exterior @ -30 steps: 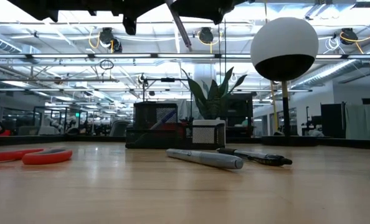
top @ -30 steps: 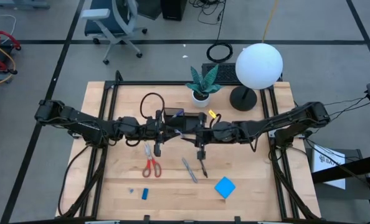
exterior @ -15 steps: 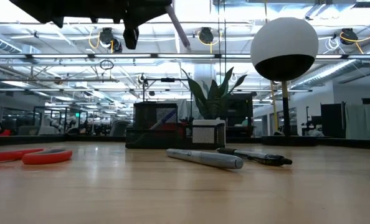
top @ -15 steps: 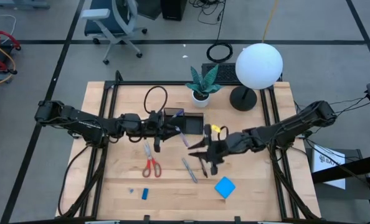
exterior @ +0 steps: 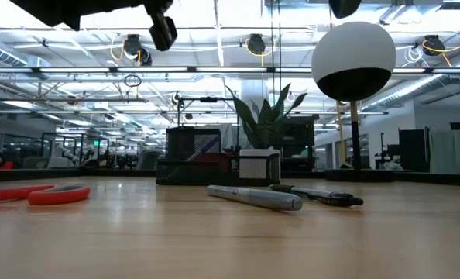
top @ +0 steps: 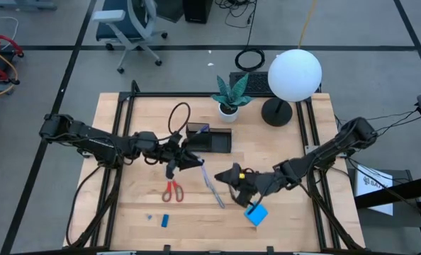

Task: Pick and place office supplies into organizer
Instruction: Put the purple pen into the black desk organizer

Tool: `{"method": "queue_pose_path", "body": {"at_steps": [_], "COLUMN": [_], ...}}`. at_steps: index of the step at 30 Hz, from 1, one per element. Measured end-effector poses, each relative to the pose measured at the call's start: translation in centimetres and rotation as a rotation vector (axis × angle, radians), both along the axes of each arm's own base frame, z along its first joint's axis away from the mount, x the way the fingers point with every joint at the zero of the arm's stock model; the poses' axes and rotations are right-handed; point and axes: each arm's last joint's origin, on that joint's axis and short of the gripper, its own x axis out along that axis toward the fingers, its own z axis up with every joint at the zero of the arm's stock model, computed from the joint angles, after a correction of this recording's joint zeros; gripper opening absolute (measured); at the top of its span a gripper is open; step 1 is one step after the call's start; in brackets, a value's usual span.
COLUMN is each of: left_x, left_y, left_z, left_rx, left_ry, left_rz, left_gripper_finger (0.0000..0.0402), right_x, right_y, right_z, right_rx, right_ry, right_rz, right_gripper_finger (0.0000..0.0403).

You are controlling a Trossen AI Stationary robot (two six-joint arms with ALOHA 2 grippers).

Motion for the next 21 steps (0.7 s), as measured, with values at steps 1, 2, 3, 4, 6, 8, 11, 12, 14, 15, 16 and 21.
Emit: {"method": "queue_pose_path", "body": {"at_steps": [1,2,3,4,6,8,11,12,14,15,16,21], "left_x": [0.0,0.0,0.0,-0.1,-0.1,-0.1,-0.1,-0.1,-0.1,-0.1,-0.1,-0.1], "left_y": [-0.2,-0.2,-0.3,-0.4,-0.5,-0.6,-0.7,-0.7,-0.7,-0.7,-0.8,-0.8], "left_z": [0.0,0.0,0.0,0.0,0.0,0.0,0.1,0.1,0.1,0.1,0.1,0.1], "left_rx": [-0.013,-0.023,-0.032,-0.043,-0.056,-0.067,-0.074,-0.073,-0.073,-0.074,-0.074,-0.085], "left_ry": [0.003,0.007,0.011,0.013,0.015,0.015,0.015,0.014,0.014,0.014,0.014,0.018], "left_rz": [-0.007,-0.010,-0.014,-0.018,-0.022,-0.026,-0.019,-0.019,-0.019,-0.018,-0.019,-0.022], "left_gripper_finger": [0.0041,0.0041,0.0041,0.0041,0.0041,0.0041,0.0041,0.0041,0.0041,0.0041,0.0041,0.0041], "right_x": [0.0,0.0,0.0,0.0,-0.2,-0.3,-0.4,-0.4,-0.3,-0.3,-0.3,-0.1], "right_y": [0.2,0.5,0.7,0.8,1.2,1.4,1.5,1.5,1.5,1.5,1.5,1.4], "right_z": [-0.1,-0.1,-0.2,-0.1,0.0,0.0,0.0,0.0,0.0,0.1,0.1,0.2], "right_rx": [-0.047,-0.087,-0.121,-0.146,-0.197,-0.228,-0.252,-0.256,-0.268,-0.269,-0.269,-0.266], "right_ry": [-0.002,-0.006,-0.010,-0.018,-0.017,-0.013,-0.008,-0.009,-0.011,-0.014,-0.016,-0.026], "right_rz": [-0.011,-0.017,-0.023,-0.019,-0.010,0.005,0.013,0.014,0.016,0.018,0.025,0.086], "right_gripper_finger": [0.0089,0.0089,0.0089,0.0089,0.0089,0.0089,0.0089,0.0089,0.0089,0.0089,0.0091,0.0121]}}
